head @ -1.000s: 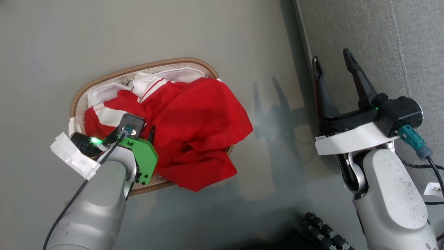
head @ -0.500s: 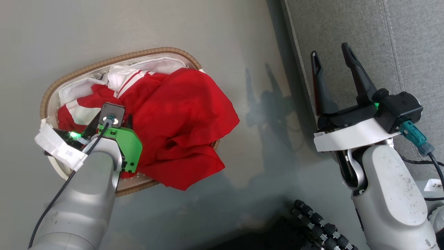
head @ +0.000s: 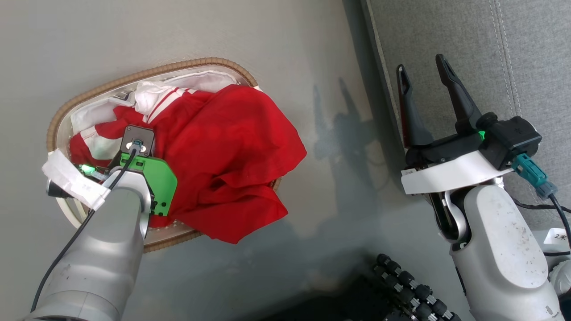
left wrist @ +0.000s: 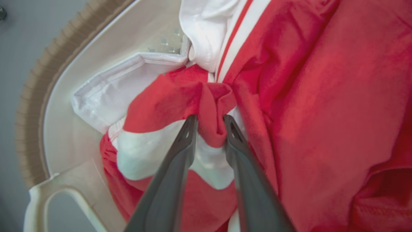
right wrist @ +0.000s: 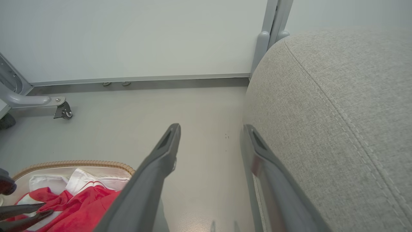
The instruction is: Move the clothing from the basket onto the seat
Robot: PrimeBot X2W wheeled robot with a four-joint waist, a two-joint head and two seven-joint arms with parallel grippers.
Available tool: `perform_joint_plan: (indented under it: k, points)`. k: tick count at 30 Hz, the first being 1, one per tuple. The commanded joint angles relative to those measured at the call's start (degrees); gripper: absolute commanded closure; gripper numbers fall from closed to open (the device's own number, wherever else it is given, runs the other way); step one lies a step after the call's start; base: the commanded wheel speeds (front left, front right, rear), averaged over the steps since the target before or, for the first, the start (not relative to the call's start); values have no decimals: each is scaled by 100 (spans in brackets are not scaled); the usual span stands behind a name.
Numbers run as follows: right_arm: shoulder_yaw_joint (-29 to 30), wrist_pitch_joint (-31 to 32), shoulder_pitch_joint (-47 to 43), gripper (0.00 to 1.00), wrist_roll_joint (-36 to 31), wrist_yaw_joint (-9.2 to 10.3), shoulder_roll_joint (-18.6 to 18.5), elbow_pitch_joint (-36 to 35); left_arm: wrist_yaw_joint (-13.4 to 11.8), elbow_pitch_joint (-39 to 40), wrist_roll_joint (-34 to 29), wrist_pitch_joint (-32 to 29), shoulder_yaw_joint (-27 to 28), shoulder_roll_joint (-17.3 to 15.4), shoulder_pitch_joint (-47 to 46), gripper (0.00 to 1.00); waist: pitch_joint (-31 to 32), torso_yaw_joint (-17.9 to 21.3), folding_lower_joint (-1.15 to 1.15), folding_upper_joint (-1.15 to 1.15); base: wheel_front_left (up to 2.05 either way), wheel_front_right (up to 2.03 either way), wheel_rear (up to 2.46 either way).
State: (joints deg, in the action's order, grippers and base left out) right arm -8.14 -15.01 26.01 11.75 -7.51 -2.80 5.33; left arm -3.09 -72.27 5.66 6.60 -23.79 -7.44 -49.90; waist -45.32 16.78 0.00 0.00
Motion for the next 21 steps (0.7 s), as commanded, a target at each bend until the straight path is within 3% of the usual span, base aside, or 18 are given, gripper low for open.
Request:
perform_joint_plan:
  k: [1,3,4,13,21]
  points:
    - [1,-26,42,0,42,4,-16,18,-9,-16,-33,-13,-4,-46,-81,63,-4,4,0,0,0,0,0]
    - [6,-27,39,0,43,4,-16,30,-39,-31,-27,-38,-28,-46,-95,78,-4,6,0,0,0,0,0]
    - [10,-26,38,0,49,4,-16,39,-50,-41,-15,-50,-38,-42,-96,98,0,4,0,0,0,0,0]
    - [121,-26,-48,0,-29,4,-18,114,114,-49,126,152,-99,117,-38,100,249,-152,0,0,0,0,0]
    - [342,-26,-273,0,-252,4,-20,233,523,93,271,456,-209,327,123,100,943,-496,0,0,0,0,0]
